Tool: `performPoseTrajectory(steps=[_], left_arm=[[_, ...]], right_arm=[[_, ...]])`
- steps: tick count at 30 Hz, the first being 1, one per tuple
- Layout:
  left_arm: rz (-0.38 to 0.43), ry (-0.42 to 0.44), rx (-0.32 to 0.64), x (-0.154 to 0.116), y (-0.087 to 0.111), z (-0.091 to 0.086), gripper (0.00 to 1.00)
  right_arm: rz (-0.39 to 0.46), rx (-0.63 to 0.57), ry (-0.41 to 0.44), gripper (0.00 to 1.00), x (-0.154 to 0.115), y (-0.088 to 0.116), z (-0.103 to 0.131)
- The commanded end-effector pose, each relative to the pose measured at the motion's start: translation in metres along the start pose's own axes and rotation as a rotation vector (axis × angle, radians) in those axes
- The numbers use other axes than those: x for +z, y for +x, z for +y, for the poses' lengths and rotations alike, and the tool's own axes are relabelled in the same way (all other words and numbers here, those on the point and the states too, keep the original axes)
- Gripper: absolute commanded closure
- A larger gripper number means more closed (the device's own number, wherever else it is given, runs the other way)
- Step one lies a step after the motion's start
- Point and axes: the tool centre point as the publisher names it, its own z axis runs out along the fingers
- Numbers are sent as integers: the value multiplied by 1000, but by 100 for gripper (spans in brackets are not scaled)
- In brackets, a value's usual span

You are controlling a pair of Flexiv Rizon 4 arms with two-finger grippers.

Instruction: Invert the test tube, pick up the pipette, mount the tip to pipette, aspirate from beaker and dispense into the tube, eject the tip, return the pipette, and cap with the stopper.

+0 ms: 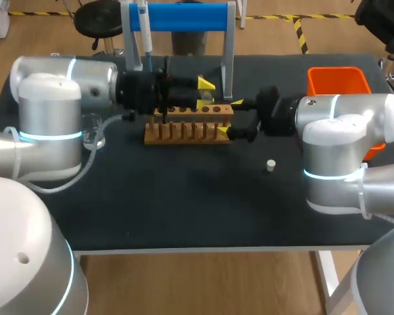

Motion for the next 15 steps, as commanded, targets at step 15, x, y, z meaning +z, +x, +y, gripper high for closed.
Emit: performPoseTrajectory(steps=[15], left_arm=[[17, -21, -740, -5, -5, 4, 100]], right_arm=[[-5, 0, -2, 0, 0, 1, -1]])
